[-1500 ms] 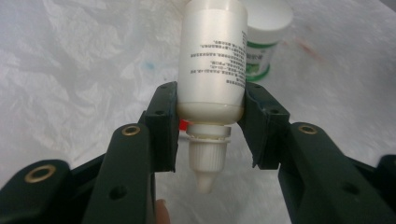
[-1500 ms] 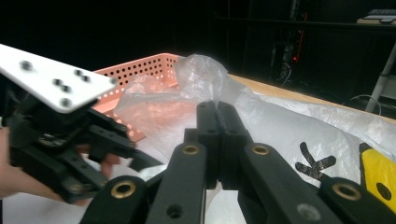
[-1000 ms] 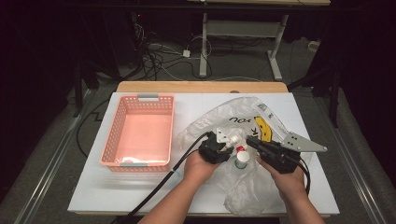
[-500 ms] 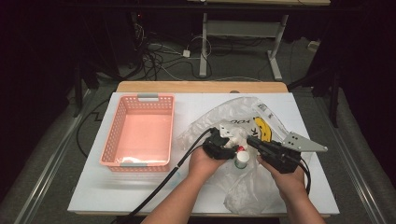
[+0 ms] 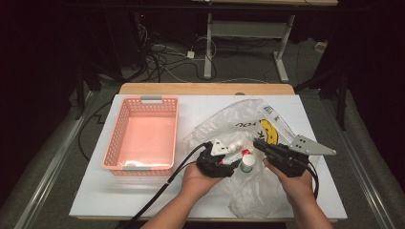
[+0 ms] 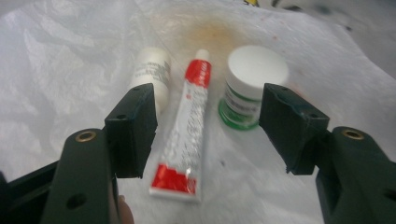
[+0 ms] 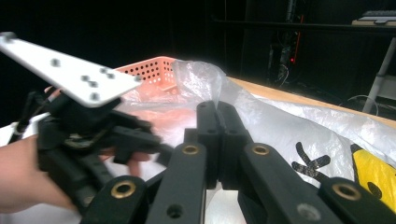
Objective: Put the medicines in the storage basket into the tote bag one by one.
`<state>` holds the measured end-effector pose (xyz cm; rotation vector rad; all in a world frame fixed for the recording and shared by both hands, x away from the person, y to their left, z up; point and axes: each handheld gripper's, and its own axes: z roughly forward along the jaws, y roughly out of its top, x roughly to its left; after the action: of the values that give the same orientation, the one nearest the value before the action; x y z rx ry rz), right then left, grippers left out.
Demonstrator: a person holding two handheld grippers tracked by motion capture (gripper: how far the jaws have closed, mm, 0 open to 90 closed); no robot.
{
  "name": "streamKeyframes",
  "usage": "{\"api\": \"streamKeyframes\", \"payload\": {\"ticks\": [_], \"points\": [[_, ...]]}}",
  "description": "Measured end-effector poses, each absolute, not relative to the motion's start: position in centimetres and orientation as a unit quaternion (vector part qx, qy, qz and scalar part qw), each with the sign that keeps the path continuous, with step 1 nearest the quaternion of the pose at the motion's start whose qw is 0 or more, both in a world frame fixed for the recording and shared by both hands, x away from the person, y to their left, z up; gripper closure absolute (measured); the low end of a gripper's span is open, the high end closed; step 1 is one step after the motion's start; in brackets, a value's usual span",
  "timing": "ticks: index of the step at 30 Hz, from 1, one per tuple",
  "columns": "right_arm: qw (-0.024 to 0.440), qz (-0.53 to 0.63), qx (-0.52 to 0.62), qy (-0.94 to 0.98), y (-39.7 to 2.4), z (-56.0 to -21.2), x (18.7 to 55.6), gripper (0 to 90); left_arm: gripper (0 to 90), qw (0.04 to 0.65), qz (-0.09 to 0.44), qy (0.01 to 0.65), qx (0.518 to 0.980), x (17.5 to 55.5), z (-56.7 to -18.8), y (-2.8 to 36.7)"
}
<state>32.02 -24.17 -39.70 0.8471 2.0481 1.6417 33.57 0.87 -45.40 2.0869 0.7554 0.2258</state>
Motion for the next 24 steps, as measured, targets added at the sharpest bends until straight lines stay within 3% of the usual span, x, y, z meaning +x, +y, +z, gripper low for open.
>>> {"api": "streamKeyframes", "payload": {"ticks": [16,24], "points": [[0.199,0.585,0.308,0.724,-24.7,-39.5,32.0,90.0,34.4,0.4,0.085,0.329,0.851,28.8,-48.2,6.8],[0.208,0.589,0.316,0.714,-25.8,-39.1,31.9,90.0,20.8,0.387,0.06,0.375,0.841,30.6,-49.1,6.5]]}}
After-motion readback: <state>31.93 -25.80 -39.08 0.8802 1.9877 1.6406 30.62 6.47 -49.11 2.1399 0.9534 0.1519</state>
